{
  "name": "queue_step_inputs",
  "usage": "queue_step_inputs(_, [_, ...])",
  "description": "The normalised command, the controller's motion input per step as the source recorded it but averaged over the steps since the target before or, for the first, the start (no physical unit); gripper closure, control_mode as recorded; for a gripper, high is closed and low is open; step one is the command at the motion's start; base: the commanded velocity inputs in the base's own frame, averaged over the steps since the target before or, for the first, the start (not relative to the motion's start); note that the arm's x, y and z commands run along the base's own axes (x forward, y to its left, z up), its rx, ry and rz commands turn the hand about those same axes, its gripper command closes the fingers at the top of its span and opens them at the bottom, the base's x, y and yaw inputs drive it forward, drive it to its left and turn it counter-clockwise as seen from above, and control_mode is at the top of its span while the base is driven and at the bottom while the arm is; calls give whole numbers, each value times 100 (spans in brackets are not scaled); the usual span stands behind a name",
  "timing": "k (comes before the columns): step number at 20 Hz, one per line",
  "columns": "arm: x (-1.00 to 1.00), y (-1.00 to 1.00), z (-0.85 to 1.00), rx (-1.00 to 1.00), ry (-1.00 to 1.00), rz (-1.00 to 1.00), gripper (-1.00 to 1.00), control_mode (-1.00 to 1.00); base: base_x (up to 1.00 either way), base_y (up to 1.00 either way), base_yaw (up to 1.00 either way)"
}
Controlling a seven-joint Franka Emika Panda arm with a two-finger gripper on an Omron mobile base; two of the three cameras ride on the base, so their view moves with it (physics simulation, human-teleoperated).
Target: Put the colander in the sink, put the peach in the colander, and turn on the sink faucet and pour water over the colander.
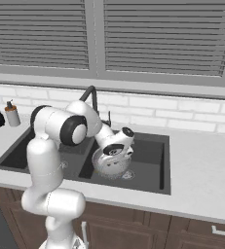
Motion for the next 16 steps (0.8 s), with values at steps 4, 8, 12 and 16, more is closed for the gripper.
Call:
queue_step_inputs(4, [19,0,-22,0,0,0,100,-100,0,0,0])
queue_step_inputs(8, [16,0,-19,0,0,0,100,-100,0,0,0])
queue_step_inputs(12, [2,0,-1,0,0,0,-100,-100,0,0,0])
queue_step_inputs(16, [-23,0,32,0,-1,0,-100,-100,0,0,0])
